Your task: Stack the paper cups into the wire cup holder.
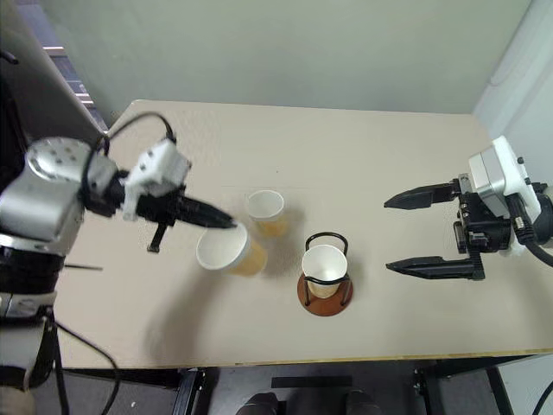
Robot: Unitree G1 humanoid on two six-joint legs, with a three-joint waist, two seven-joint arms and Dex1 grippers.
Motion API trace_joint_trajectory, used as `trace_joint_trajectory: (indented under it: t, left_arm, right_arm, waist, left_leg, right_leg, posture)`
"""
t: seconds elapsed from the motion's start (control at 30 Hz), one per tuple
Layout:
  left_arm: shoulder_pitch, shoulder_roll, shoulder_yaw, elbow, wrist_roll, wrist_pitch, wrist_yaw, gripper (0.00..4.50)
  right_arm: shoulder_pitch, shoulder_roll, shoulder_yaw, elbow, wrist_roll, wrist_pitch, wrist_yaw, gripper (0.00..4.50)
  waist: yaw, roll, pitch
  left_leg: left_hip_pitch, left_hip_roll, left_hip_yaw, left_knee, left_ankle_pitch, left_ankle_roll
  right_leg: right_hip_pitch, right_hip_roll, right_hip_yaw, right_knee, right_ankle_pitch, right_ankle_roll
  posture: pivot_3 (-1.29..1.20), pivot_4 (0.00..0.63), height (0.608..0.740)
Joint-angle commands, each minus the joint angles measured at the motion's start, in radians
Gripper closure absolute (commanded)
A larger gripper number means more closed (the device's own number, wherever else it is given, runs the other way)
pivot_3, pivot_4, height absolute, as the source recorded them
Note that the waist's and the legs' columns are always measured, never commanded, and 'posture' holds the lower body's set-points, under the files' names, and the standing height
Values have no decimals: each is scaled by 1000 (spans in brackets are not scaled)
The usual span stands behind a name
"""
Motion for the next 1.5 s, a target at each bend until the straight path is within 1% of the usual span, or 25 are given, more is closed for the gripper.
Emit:
trace_joint_trajectory:
  t: [0.03,0.17,0.27,0.33,0.4,0.47,0.57,0.67,0.73,0.83,0.9,0.97,1.07,1.23,1.5]
  left_arm:
    - [-102,-21,-15,21,-119,1,-40,4468]
    - [-239,-87,-104,98,-175,-53,-40,4468]
    - [-336,-157,-185,186,-184,-125,-40,4468]
    - [-398,-228,-243,244,-192,-171,-40,4468]
    - [-434,-279,-297,290,-196,-209,-40,4468]
    - [-449,-306,-353,318,-187,-248,-40,4468]
    - [-456,-311,-418,313,-217,-276,-40,4468]
    - [-463,-294,-480,316,-235,-310,-40,4468]
    - [-471,-296,-510,341,-225,-340,-40,4468]
    - [-480,-301,-546,373,-216,-376,-40,4468]
    - [-486,-308,-567,394,-210,-398,-40,4468]
    - [-492,-316,-582,410,-209,-414,-40,4468]
    - [-502,-331,-605,431,-202,-437,-40,4468]
    - [-516,-356,-636,475,-178,-477,-40,4468]
    - [-516,-377,-664,495,-147,-525,-40,4468]
  right_arm:
    - [4,-26,-95,6,47,12,8,0]
    - [35,-43,-135,7,40,20,-3,0]
    - [51,-47,-153,-8,42,26,-20,0]
    - [70,-51,-177,-29,46,38,-37,0]
    - [93,-57,-208,-49,52,52,-50,0]
    - [121,-63,-244,-71,60,69,-61,0]
    - [161,-72,-302,-97,69,94,-72,0]
    - [224,-83,-391,-117,74,131,-57,0]
    - [233,-70,-521,-96,160,200,-65,0]
    - [269,-66,-692,-80,228,293,-72,0]
    - [287,-64,-782,-86,292,356,-98,0]
    - [306,-60,-832,-104,344,399,-129,0]
    - [338,-41,-868,-141,394,423,-181,0]
    - [369,-16,-879,-185,470,412,-271,0]
    - [412,-16,-890,-205,500,383,-320,0]
  waist:
    - [0,0,0]
    - [5,0,0]
    - [7,0,0]
    - [8,0,0]
    - [11,0,0]
    - [13,0,1]
    - [9,0,1]
    - [13,1,1]
    - [15,1,1]
    - [25,1,1]
    - [28,1,1]
    - [28,1,1]
    - [28,1,1]
    - [27,1,1]
    - [27,1,1]
  left_leg:
    - [0,0,1,0,0,0]
    - [-1,-1,0,1,0,0]
    - [-1,-1,0,3,-1,1]
    - [-1,-2,0,5,-1,2]
    - [-2,-3,0,8,-2,4]
    - [-3,-5,1,9,-3,5]
    - [-3,-7,4,9,-3,6]
    - [-6,-7,6,10,-3,6]
    - [-6,-7,4,10,-3,6]
    - [-7,-9,4,10,-3,6]
    - [-8,-9,3,11,-3,7]
    - [-8,-9,3,11,-3,7]
    - [-8,-10,5,11,-3,7]
    - [-8,-12,6,12,-3,8]
    - [-8,-12,6,12,-4,8]
  right_leg:
    - [0,0,0,0,0,0]
    - [0,-1,0,-1,0,1]
    - [2,-1,0,-1,1,2]
    - [2,-2,0,-1,2,4]
    - [3,-3,0,-2,2,5]
    - [4,-4,1,-3,2,7]
    - [4,-4,2,-2,2,11]
    - [4,-3,0,-3,3,12]
    - [4,-4,0,-5,3,13]
    - [4,-4,1,-7,2,13]
    - [4,-4,1,-8,2,13]
    - [4,-4,1,-8,2,13]
    - [4,-3,1,-8,2,13]
    - [4,-2,0,-7,2,14]
    - [4,-3,0,-5,1,16]
  posture:
    - [0,150,740]
    - [0,150,740]
    - [0,150,740]
    - [0,150,740]
    - [0,150,740]
    - [0,150,740]
    - [0,150,740]
    - [0,150,740]
    - [0,150,740]
    - [0,150,740]
    - [0,150,740]
    - [0,150,740]
    - [0,150,740]
    - [0,150,740]
    - [0,150,740]
